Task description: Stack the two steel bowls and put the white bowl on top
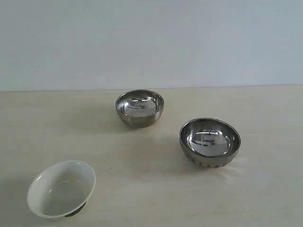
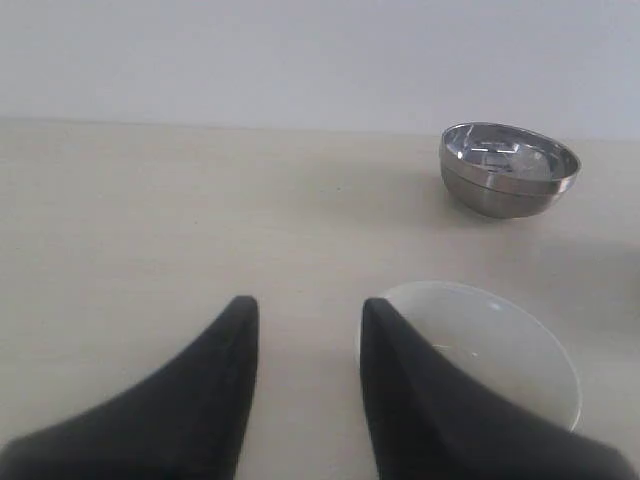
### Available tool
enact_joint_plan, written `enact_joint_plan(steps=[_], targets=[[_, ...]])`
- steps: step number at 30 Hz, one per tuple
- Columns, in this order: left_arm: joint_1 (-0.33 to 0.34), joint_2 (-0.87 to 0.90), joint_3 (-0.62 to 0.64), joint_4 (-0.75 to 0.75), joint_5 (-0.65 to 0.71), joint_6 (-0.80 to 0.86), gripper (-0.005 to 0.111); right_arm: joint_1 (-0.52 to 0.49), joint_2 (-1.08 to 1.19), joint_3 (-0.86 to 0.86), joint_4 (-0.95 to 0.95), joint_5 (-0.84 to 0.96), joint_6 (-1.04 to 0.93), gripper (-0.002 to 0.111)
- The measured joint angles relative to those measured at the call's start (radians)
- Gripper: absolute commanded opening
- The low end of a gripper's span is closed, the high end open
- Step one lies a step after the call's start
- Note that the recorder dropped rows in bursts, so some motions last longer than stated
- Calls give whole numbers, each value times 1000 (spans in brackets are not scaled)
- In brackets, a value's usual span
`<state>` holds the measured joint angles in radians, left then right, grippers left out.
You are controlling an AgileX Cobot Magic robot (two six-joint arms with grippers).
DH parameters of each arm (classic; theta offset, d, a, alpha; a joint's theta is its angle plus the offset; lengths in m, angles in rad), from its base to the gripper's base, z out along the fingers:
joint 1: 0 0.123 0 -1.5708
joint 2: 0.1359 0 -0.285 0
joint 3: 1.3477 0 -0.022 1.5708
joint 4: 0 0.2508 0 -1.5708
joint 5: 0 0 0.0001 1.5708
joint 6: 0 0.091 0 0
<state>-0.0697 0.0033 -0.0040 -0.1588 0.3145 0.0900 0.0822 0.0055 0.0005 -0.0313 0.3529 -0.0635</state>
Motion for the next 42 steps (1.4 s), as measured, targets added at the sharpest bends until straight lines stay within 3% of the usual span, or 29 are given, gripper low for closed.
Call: enact_joint_plan(steps=[13, 25, 30, 31, 34, 37, 39, 41, 42], targets=[[0, 0, 0, 0, 0, 0, 32, 0, 0, 0, 0, -47, -31, 0], [0, 0, 0, 0, 0, 0, 32, 0, -2, 0, 0, -631, -25, 0], [0, 0, 0, 0, 0, 0, 32, 0, -4, -2, 0, -1049, 220, 0], [0, 0, 0, 0, 0, 0, 32, 0, -4, -11, 0, -1060, 250, 0], [0, 0, 0, 0, 0, 0, 32, 0, 15, -195, -31, -868, 320, 0], [0, 0, 0, 0, 0, 0, 32, 0, 141, -378, -108, -687, 361, 18], [0, 0, 0, 0, 0, 0, 32, 0, 235, -469, -143, -628, 402, 45], [0, 0, 0, 0, 0, 0, 32, 0, 335, -561, -154, -568, 452, 79], [0, 0, 0, 0, 0, 0, 32, 0, 404, -607, -159, -523, 478, 87]])
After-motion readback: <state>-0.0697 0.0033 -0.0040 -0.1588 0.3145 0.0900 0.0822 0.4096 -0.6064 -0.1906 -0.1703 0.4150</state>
